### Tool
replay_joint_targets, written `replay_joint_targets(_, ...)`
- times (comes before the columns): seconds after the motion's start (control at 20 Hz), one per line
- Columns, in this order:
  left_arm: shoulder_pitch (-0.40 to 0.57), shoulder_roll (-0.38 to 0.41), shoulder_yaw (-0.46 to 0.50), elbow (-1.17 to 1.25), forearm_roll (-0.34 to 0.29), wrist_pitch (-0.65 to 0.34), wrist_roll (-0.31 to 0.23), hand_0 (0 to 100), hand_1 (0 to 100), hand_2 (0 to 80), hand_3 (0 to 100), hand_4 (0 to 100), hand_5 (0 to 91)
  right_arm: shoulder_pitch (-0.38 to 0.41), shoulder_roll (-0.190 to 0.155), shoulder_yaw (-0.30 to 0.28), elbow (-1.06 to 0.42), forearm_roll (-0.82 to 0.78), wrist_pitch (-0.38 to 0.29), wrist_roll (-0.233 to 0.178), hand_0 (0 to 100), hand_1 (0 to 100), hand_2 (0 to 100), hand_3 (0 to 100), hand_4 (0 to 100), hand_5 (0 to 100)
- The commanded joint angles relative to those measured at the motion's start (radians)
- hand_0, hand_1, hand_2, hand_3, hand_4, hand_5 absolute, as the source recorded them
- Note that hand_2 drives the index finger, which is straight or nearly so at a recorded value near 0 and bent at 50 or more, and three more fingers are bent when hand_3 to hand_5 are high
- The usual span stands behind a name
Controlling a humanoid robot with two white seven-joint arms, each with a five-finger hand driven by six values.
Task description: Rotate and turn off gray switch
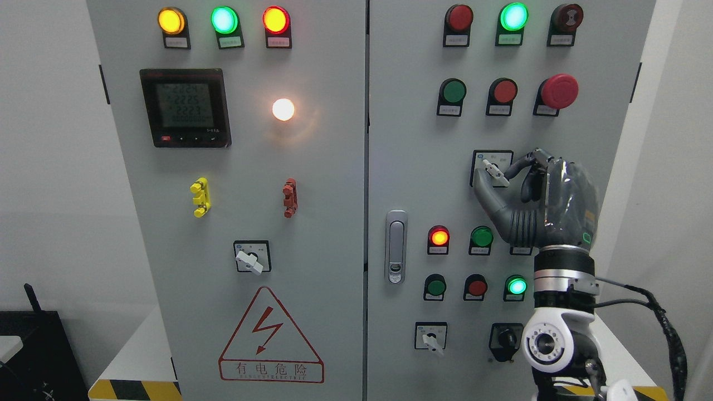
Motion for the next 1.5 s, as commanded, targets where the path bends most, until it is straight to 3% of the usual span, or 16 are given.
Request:
replay_joint_targets(0.0,-0.009,0.000,0.008,-0.025,0.020,0.000,0.000,12,39,0.0,0,0,0.0,-0.003,0.021,0.008,0.001,0.000,0.005,0.000,16,44,64,100,100,100)
replay_joint_targets(0.95,-0.009,0.000,0.008,-0.025,0.020,0.000,0.000,12,39,0.0,0,0,0.0,-0.007,0.021,0.008,0.002,0.000,0.010,0.002,19,49,66,100,100,100)
replay_joint_targets(1.45,-0.009,0.001,0.008,-0.025,0.020,0.000,0.000,12,39,0.0,0,0,0.0,-0.007,0.021,0.008,0.001,0.000,0.010,0.002,27,51,67,100,100,100)
